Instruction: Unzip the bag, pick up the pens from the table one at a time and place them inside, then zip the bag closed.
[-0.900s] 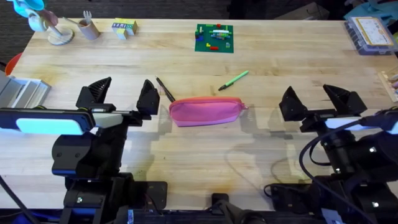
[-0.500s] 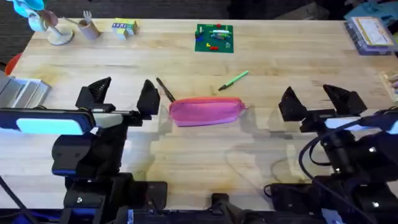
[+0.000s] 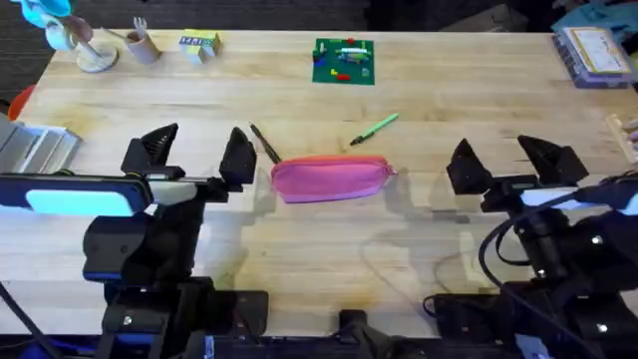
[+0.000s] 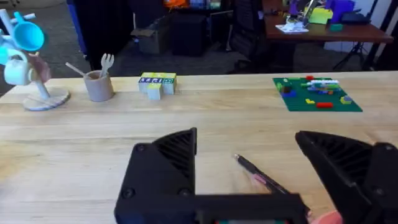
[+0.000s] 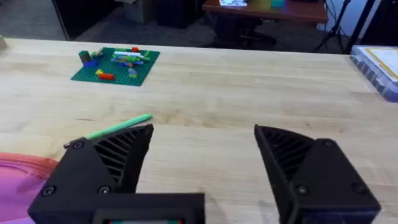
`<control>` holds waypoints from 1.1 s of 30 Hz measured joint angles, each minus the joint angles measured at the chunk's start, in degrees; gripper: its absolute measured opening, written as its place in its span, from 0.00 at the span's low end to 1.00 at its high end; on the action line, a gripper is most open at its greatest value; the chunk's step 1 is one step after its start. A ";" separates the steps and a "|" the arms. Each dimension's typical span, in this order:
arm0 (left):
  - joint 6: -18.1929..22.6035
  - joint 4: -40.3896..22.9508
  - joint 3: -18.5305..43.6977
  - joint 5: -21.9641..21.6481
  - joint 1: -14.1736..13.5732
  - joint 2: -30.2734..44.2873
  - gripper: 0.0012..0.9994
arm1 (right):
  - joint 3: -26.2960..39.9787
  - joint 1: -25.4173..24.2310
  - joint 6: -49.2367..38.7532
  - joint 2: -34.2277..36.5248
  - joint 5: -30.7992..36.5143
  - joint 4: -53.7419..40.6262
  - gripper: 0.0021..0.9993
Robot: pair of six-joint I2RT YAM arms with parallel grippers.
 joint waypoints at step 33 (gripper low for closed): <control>0.00 -17.23 26.11 1.57 0.00 15.01 0.99 | 32.61 0.11 0.00 16.75 -3.11 -27.66 1.00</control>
